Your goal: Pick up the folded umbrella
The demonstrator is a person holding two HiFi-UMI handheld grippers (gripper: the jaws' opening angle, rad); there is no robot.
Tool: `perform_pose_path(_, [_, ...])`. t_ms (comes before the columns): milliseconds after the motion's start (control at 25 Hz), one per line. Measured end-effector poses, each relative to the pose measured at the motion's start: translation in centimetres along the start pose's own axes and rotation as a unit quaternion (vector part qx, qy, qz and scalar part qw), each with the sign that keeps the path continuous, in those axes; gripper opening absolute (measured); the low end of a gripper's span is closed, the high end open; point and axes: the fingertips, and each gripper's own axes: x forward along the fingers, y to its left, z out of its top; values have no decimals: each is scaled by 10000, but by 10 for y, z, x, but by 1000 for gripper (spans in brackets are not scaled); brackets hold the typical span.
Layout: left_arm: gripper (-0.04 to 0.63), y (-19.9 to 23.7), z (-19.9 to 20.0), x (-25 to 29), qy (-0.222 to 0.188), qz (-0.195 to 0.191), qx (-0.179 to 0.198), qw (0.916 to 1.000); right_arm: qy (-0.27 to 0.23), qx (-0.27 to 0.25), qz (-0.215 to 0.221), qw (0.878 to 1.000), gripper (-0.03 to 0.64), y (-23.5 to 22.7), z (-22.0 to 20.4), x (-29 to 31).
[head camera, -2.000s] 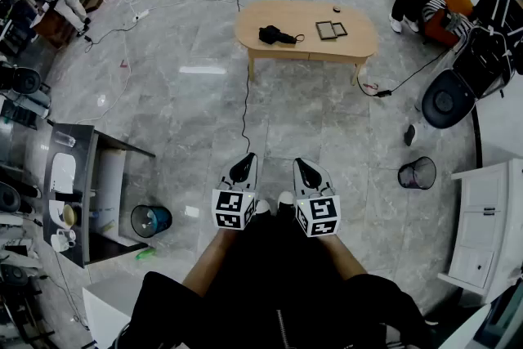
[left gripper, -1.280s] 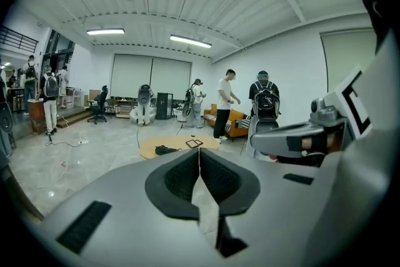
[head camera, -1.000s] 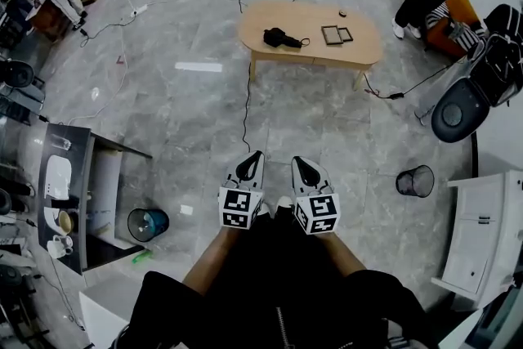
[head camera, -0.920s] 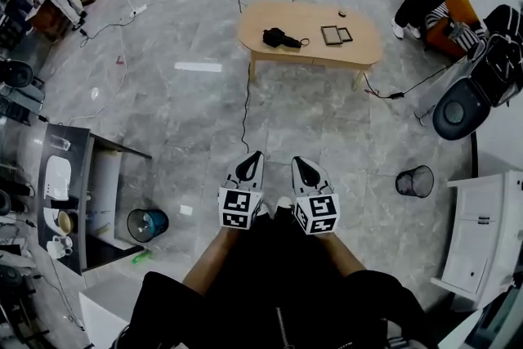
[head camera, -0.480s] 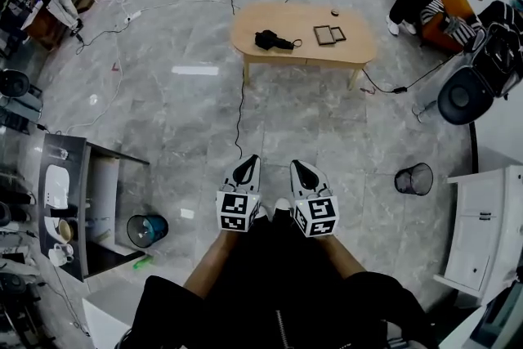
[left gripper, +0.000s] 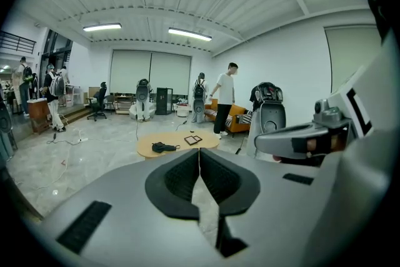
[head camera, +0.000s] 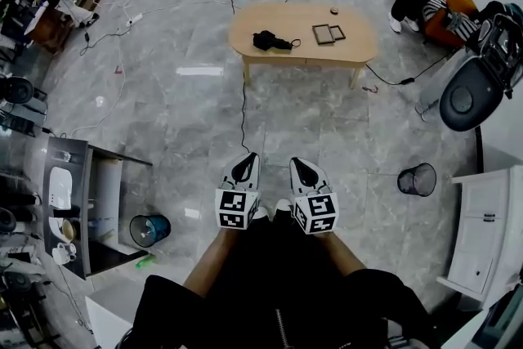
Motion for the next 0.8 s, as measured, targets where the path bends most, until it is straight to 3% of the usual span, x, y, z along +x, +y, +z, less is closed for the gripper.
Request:
perform_pose_path(320, [15,-19,-3,4,134,87,60,9999,110,80,147,9998,11,-11,-8,-4])
perform_pose_path(800, [15,-11,-7,12,265,123,-63,9996,232,149,188,9994,11,-15,-12,2])
